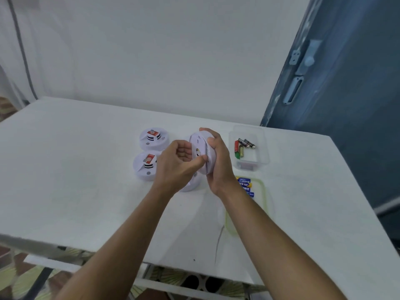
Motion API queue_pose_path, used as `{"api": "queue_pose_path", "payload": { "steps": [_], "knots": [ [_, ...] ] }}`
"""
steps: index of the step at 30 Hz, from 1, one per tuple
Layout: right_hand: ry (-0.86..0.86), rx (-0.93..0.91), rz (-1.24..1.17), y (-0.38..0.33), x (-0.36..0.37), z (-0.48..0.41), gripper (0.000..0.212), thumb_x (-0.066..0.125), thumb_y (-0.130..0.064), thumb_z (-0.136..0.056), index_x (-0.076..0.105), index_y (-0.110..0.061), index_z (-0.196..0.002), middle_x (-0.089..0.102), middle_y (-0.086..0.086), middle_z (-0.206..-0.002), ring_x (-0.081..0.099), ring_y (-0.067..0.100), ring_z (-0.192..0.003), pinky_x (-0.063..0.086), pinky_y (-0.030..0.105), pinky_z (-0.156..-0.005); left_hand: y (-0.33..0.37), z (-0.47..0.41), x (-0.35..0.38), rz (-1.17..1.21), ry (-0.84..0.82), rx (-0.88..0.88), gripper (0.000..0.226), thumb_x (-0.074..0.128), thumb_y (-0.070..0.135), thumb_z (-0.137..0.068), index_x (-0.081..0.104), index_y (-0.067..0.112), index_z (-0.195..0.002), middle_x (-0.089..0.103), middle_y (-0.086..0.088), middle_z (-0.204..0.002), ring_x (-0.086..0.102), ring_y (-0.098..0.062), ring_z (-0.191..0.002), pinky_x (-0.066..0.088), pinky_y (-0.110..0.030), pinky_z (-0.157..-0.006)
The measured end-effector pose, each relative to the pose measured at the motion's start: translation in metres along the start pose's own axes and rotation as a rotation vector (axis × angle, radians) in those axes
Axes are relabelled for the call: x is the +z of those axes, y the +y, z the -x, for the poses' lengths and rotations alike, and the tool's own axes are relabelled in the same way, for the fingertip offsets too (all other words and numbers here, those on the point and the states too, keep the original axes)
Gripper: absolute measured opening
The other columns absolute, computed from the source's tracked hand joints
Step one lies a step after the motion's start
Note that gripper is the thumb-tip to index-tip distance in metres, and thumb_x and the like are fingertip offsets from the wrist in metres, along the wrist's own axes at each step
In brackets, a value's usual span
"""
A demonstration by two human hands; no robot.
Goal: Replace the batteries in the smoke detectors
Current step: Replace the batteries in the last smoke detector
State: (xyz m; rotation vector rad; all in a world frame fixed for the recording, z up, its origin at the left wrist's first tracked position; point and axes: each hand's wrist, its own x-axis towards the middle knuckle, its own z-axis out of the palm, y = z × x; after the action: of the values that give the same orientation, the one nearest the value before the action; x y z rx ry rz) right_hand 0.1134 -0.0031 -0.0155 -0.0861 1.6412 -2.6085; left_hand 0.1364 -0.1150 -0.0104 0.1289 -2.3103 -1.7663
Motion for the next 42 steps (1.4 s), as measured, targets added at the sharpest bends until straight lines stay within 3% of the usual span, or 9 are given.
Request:
{"api": "queue_pose_path", "payload": {
  "steps": [6, 13, 17, 22, 25, 29, 32, 35, 42],
  "knots": [
    [0.001, -0.072, 0.017, -0.009, -0.013, 0.012, 0.04, 0.061, -0.039, -0.07, 0.07, -0.029, -0.107, 0.06, 0.021, -0.13, 0.062, 0.033, -0.116, 0.051, 0.046, -0.095, 0.004, 0.008, 0.02, 0.09, 0.004, -0.087, 0.045, 0.073, 0.043, -0.058, 0.066, 0.016, -0.093, 0.071, -0.001, -0.083, 0.066, -0.012, -0.075, 0.053, -0.023, -0.067],
    [0.042, -0.018, -0.048, -0.015, -0.027, 0.019, 0.035, 0.058, -0.03, -0.075, 0.07, -0.024, -0.108, 0.067, 0.01, -0.116, 0.064, 0.03, -0.112, 0.051, 0.045, -0.094, 0.011, 0.021, 0.033, 0.103, -0.019, -0.088, 0.036, 0.073, 0.036, -0.062, 0.065, 0.017, -0.092, 0.07, 0.001, -0.084, 0.064, -0.009, -0.074, 0.051, -0.019, -0.068],
    [0.025, 0.03, -0.078, -0.02, -0.033, 0.023, 0.043, 0.051, -0.027, -0.081, 0.064, -0.016, -0.121, 0.067, 0.016, -0.121, 0.065, 0.033, -0.112, 0.052, 0.04, -0.09, 0.012, 0.025, 0.035, 0.114, -0.009, -0.096, 0.035, 0.073, 0.034, -0.065, 0.065, 0.015, -0.093, 0.072, -0.001, -0.087, 0.065, -0.011, -0.078, 0.05, -0.016, -0.066],
    [0.039, -0.001, -0.042, -0.018, -0.033, 0.027, 0.038, 0.055, -0.029, -0.078, 0.067, -0.021, -0.114, 0.067, 0.012, -0.119, 0.065, 0.03, -0.112, 0.049, 0.049, -0.1, 0.011, 0.029, 0.038, 0.057, 0.01, -0.071, 0.036, 0.073, 0.036, -0.068, 0.063, 0.018, -0.097, 0.069, 0.005, -0.087, 0.063, -0.005, -0.075, 0.046, -0.013, -0.062],
    [0.033, -0.065, 0.005, -0.015, -0.035, 0.029, 0.042, 0.06, -0.034, -0.074, 0.067, -0.022, -0.113, 0.065, 0.014, -0.122, 0.063, 0.033, -0.116, 0.051, 0.048, -0.098, 0.011, 0.029, 0.039, 0.067, 0.007, -0.117, 0.04, 0.071, 0.043, -0.063, 0.063, 0.019, -0.094, 0.07, 0.004, -0.086, 0.066, -0.009, -0.077, 0.05, -0.022, -0.064],
    [-0.019, -0.123, 0.073, -0.013, -0.036, 0.03, 0.044, 0.059, -0.038, -0.073, 0.066, -0.024, -0.114, 0.063, 0.014, -0.128, 0.061, 0.034, -0.119, 0.051, 0.047, -0.098, 0.012, 0.024, 0.037, 0.299, -0.03, -0.223, 0.048, 0.067, 0.04, -0.067, 0.062, -0.002, -0.091, 0.069, -0.018, -0.082, 0.069, -0.031, -0.081, 0.059, -0.041, -0.08],
    [-0.017, -0.1, 0.051, -0.009, -0.035, 0.027, 0.043, 0.058, -0.039, -0.074, 0.068, -0.027, -0.114, 0.058, 0.018, -0.135, 0.056, 0.037, -0.126, 0.045, 0.055, -0.106, 0.012, 0.022, 0.032, 0.315, -0.022, -0.193, 0.04, 0.065, 0.034, -0.072, 0.062, -0.001, -0.091, 0.068, -0.008, -0.074, 0.065, -0.017, -0.068, 0.052, -0.028, -0.065],
    [0.034, -0.035, -0.044, -0.008, -0.036, 0.021, 0.04, 0.059, -0.04, -0.072, 0.071, -0.031, -0.109, 0.056, 0.02, -0.139, 0.053, 0.038, -0.131, 0.041, 0.058, -0.11, 0.01, 0.02, 0.025, 0.303, -0.041, -0.159, 0.044, 0.067, 0.032, -0.073, 0.061, 0.003, -0.105, 0.067, -0.002, -0.076, 0.062, -0.012, -0.068, 0.05, -0.025, -0.064],
    [0.172, 0.058, -0.217, -0.014, -0.048, 0.017, 0.05, 0.054, -0.038, -0.077, 0.063, -0.018, -0.122, 0.067, 0.007, -0.106, 0.061, 0.028, -0.096, 0.051, 0.039, -0.073, -0.013, 0.018, -0.012, -0.155, -0.246, -0.075, 0.04, 0.063, 0.048, -0.066, 0.061, 0.027, -0.1, 0.066, 0.002, -0.093, 0.065, -0.018, -0.085, 0.053, -0.034, -0.073]
  ]
}}
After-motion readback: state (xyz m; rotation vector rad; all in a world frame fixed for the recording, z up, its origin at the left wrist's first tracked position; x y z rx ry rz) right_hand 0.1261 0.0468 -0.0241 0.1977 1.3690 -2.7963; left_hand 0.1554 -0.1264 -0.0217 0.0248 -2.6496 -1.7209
